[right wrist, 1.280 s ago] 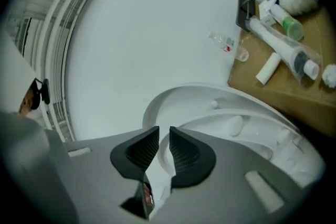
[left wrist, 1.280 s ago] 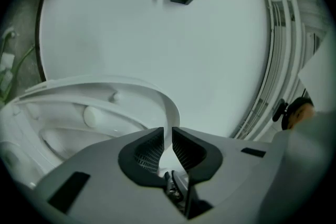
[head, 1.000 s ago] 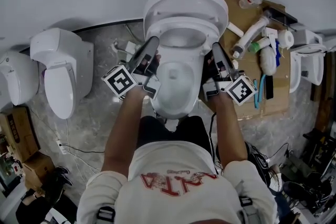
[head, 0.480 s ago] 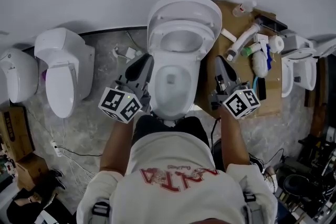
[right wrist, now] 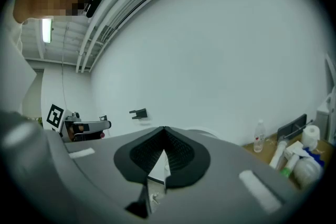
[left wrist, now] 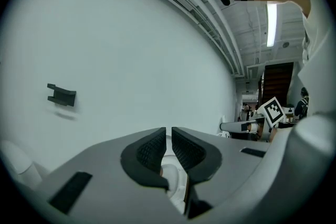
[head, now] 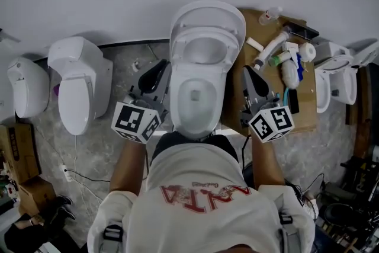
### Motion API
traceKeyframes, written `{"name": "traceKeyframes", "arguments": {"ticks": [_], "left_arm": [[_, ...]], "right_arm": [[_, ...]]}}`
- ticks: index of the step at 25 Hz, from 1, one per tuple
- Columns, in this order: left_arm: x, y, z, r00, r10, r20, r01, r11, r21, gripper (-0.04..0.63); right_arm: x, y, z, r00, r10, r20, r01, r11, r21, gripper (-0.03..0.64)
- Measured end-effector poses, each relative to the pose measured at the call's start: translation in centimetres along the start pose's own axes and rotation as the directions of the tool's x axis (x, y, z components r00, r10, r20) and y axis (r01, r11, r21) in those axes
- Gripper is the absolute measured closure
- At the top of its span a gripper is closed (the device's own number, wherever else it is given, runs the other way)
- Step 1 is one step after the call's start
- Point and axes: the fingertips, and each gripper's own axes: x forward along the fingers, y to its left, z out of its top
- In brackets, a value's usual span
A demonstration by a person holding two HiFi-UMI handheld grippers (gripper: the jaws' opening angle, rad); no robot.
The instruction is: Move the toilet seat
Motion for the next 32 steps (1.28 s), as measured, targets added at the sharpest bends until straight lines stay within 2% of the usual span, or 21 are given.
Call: {"name": "traceKeyframes", "arguments": {"ticks": [5, 9, 16, 32], "left_arm": [[-0.8, -1.6, 1.8, 1.0, 0.018, 0.023, -0.019, 1.0, 0.023, 0.557], [-0.4, -3.3, 2.4, 0.999, 0.0, 0.032, -0.001, 1.0, 0.023, 0.557], [0.2, -4.7, 2.7, 0.999, -0.024, 0.033, 0.024, 1.0, 0.005, 0.557], [-0.3, -5.4, 2.9, 0.999, -0.016, 0.05, 0.017, 1.0, -0.015, 0.557]], "right_arm": [[-1.3, 1.4, 3.0, 0.999, 0.005, 0.045, -0.003, 0.999, -0.047, 0.615], [-2.1, 0.9, 4.3, 0.998, -0.009, 0.058, 0.013, 0.998, -0.057, 0.615], [-2.5, 0.6, 5.0, 0.999, -0.016, 0.049, 0.02, 0.997, -0.075, 0.615], [-3.0, 1.3, 5.2, 0.998, 0.019, 0.065, -0.014, 0.997, -0.081, 0.615]]}}
